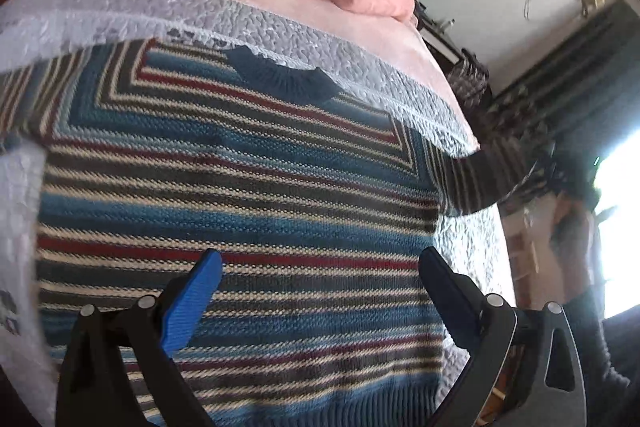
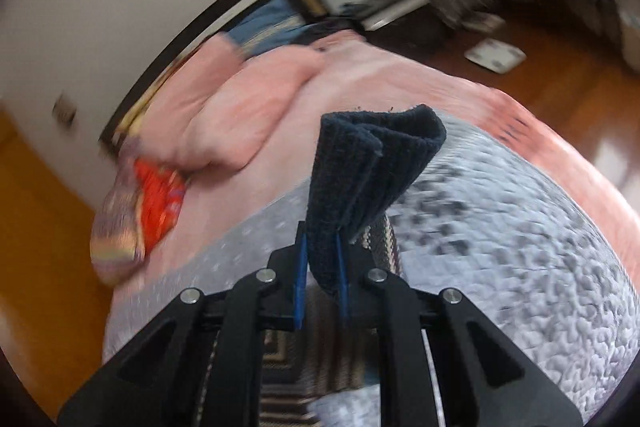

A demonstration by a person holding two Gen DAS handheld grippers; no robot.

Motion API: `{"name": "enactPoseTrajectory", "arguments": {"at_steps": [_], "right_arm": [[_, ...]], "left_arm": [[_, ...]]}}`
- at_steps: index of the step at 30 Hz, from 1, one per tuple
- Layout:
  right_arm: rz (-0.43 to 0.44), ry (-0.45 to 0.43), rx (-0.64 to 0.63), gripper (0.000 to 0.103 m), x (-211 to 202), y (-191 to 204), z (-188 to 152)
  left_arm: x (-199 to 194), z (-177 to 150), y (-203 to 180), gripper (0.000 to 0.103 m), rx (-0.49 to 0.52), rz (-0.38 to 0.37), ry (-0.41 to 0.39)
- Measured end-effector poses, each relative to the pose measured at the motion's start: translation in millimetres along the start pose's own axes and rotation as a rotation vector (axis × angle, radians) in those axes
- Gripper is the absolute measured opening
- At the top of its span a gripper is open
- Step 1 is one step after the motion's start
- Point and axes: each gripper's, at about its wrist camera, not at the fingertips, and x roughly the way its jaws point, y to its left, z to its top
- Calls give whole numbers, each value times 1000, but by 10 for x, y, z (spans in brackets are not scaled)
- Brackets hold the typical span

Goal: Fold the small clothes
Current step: 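Fold the held sleeve across the sweater body with the right gripper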

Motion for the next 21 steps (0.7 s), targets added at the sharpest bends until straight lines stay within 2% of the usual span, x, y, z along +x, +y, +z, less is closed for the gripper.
{"name": "enactPoseTrajectory", "arguments": {"at_steps": [2, 7, 11, 15, 18, 21], "right_arm": [[4, 7, -99, 11, 40, 487, -172], [-7, 46, -291, 11, 363, 1283, -657], [-43, 115, -449, 11, 802, 1844, -1287], [-85, 185, -575, 11, 1205, 2108, -1839], [-122, 252, -635, 11, 1549, 2191, -2223], [-146, 302, -673, 15, 1794, 2209, -2489]], "left_arm": [[-91, 43, -38, 99, 32, 6, -15], [-215, 204, -57, 99, 38, -43, -32], [-151, 361, 10, 99, 16, -89, -25], [17, 545, 99, 99, -16, -173, 0], [162, 655, 131, 99, -31, -218, 6], [421, 777, 209, 99, -92, -281, 34]]}}
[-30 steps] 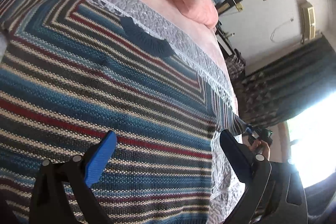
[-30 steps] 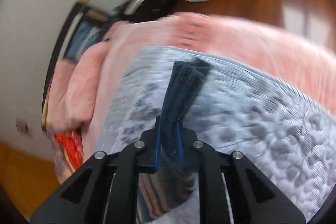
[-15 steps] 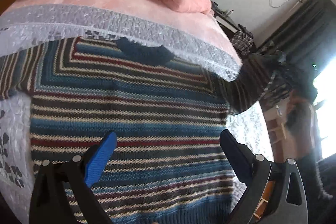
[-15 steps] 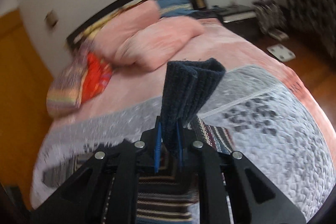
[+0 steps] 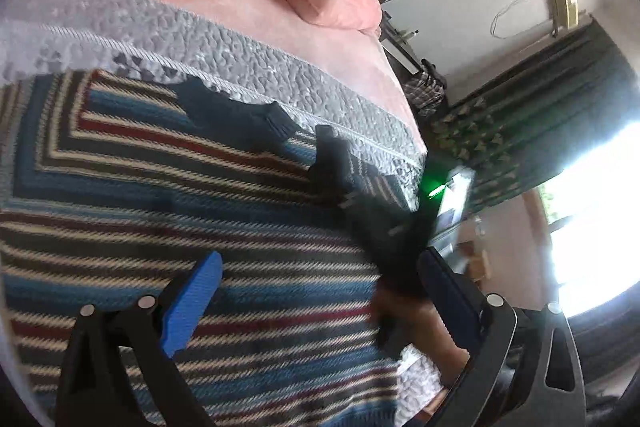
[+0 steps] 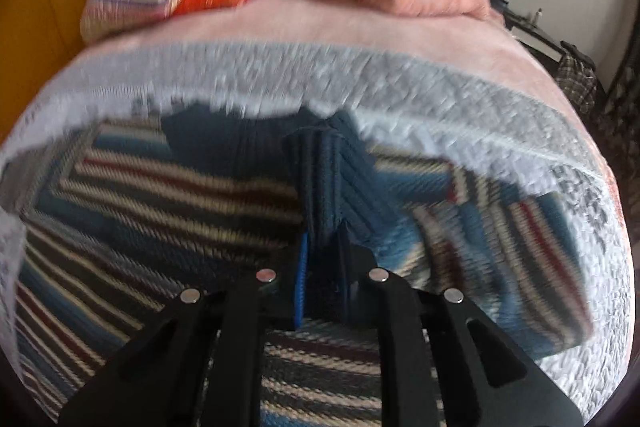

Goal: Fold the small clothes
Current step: 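Fold the held sleeve across the sweater body with the right gripper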

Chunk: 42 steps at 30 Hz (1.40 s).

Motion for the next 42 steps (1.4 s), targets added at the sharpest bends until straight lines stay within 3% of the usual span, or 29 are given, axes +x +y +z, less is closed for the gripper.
{"name": "enactPoseTrajectory", "arguments": {"at_steps": [3, 4, 8, 12, 15, 17, 21, 22, 23, 25, 31, 36, 42], "right_arm": [[71, 58, 33, 28, 150, -9, -131], [99, 56, 50, 38, 131, -25, -171], [117, -28, 159, 60, -304, -253, -435], [180, -36, 346, 60, -625, -440, -913], [274, -50, 503, 61, -721, -479, -1253], [312, -66, 560, 61, -714, -473, -1389], [347, -57, 544, 60, -626, -437, -1473], [352, -64, 544, 60, -644, -435, -1483], [359, -70, 549, 60, -651, -440, -1486], [367, -75, 552, 60, -660, -452, -1507], [360, -86, 525, 60, -643, -423, -1503], [367, -88, 525, 60, -631, -425, -1506], [379, -87, 517, 60, -618, -388, -1482]], "left_arm": [[273, 105, 177, 99, -93, -55, 27], [361, 134, 232, 99, -125, -66, 37], [839, 180, 426, 99, -252, -140, 106], [1299, 135, 477, 99, -317, -158, 158], [1548, 162, 452, 99, -338, -169, 159], [1662, 223, 413, 97, -337, -148, 149], [1792, 320, 362, 95, -334, -50, 129], [1785, 343, 354, 78, -325, -33, 111], [1797, 358, 342, 40, -318, -17, 111], [1843, 350, 355, 13, -323, 7, 121], [1712, 420, 235, 8, -268, 11, 76], [1177, 722, -181, 7, -134, -26, 6], [400, 1146, -375, 7, 3, 2, -63]]}}
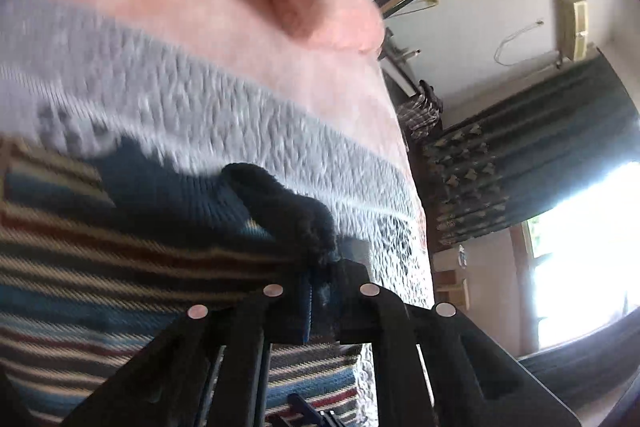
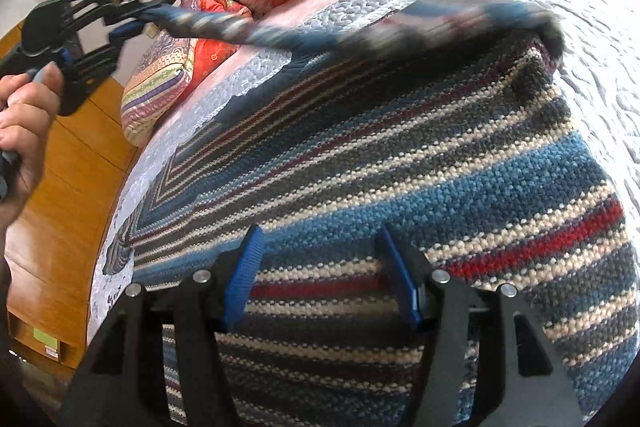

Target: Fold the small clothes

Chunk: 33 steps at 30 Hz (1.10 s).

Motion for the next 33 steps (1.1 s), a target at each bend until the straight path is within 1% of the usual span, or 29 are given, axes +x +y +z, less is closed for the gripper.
{"name": "enactPoseTrajectory", "arguments": {"at_steps": [3, 5, 8, 13, 15, 17, 18, 20, 22, 24, 25, 26, 27, 28, 29, 30, 31, 33], "right_arm": [[1, 2, -6, 60, -2, 4, 7], [3, 3, -3, 60, -5, 1, 7], [1, 4, -8, 60, -3, 1, 1], [-2, 6, -13, 60, 21, 27, 7], [-2, 7, -15, 60, 25, 21, 12], [0, 8, -13, 60, 11, 8, 10], [1, 9, -12, 60, 13, 6, 12], [2, 10, -12, 60, 24, 5, 15], [3, 12, -17, 60, 24, 1, 12], [4, 12, -22, 60, 16, 9, 15], [6, 11, -20, 60, 8, 3, 17], [10, 9, -17, 60, -2, 3, 31], [14, 6, -15, 60, -11, 4, 43], [19, 1, -11, 60, -25, 5, 58], [26, -3, -3, 60, -42, 2, 70], [30, -4, 2, 60, -52, -2, 66], [29, -2, 4, 60, -50, -1, 60], [21, 9, 2, 60, -35, -1, 34]], "left_arm": [[-290, 101, 108, 7, 29, 21, -20], [-428, 108, 186, 7, 40, 30, -32], [-586, 121, 407, 7, 31, 50, -50], [-732, -40, 1028, 7, -21, 96, -50], [-698, -147, 1281, 7, -48, 116, -40], [-591, -299, 1547, 7, -70, 140, -10], [-526, -359, 1640, 7, -72, 159, 7], [-381, -522, 1839, 7, -71, 225, 51], [-284, -638, 2038, 8, -123, 274, 92], [-358, -713, 2103, 15, -168, 292, 63], [-461, -729, 2041, 19, -162, 357, 23], [-554, -738, 1960, 20, -148, 382, -21], [-689, -743, 1841, 22, -141, 363, -82], [-751, -733, 1785, 27, -148, 321, -112], [-789, -722, 1710, 32, -157, 255, -132], [-738, -694, 1621, 36, -154, 170, -126], [-653, -672, 1583, 43, -151, 119, -104], [-394, -628, 1599, 43, -174, 53, -49]]}}
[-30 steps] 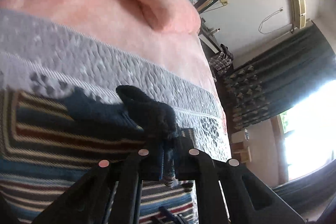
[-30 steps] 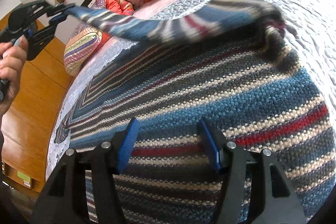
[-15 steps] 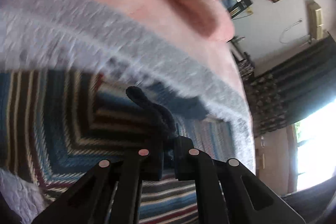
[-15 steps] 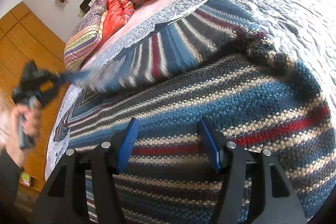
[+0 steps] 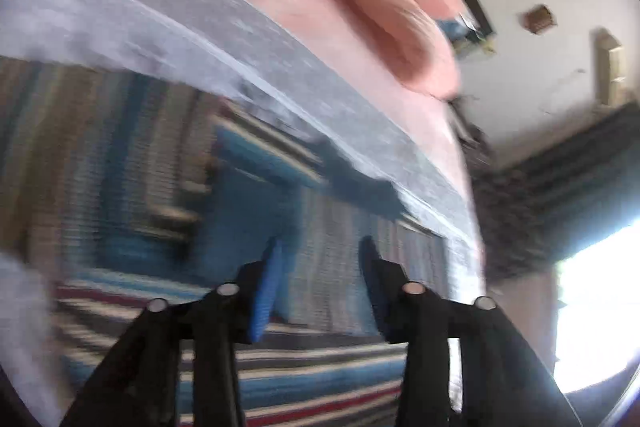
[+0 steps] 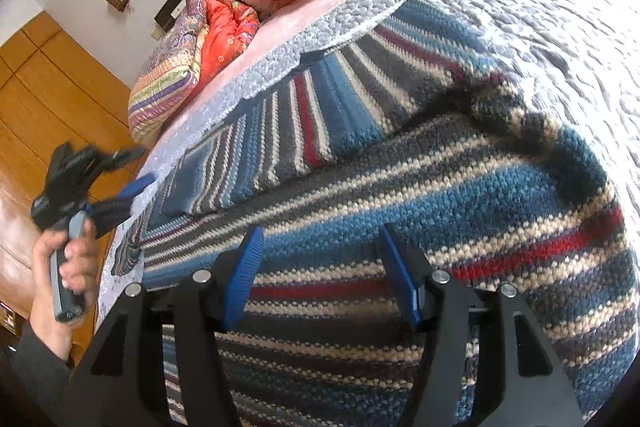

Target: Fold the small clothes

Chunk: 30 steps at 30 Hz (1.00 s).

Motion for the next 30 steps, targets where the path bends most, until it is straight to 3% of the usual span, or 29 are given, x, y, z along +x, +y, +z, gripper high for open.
{"name": "enactPoseTrajectory", "arguments": {"at_steps": [3, 4, 5, 7, 10, 13, 15, 17, 23, 26, 30], "right_arm": [[-13, 5, -5, 60, -26, 10, -25], [-17, 3, -4, 60, -49, 14, -20], [-17, -1, -1, 60, -69, 18, -14], [-20, -5, -1, 61, -104, 38, 1], [-4, 0, 4, 62, -129, 111, 7], [6, 18, -24, 63, -135, 277, -58], [11, 40, -55, 63, -135, 425, -158], [17, 63, -88, 63, -116, 581, -268], [38, 117, -159, 63, -14, 1022, -517], [46, 140, -169, 63, 77, 1205, -599], [51, 170, -182, 64, 224, 1418, -699]], "left_arm": [[370, -2, 163, 41, -26, 100, 67], [434, -14, 271, 37, -48, 133, 81], [427, -32, 344, 27, -64, 128, 82], [280, -64, 437, 24, -78, 114, 78], [-86, -81, 631, 30, -88, 119, 43], [-722, -83, 884, 59, -117, 135, -55], [-1160, -76, 1096, 63, -142, 108, -126], [-1680, -46, 1406, 76, -194, 128, -215], [-2975, -32, 2568, 77, -424, 202, -470], [-3202, 8, 3024, 77, -497, 195, -504], [-3182, 128, 3448, 77, -542, 224, -503]]}}
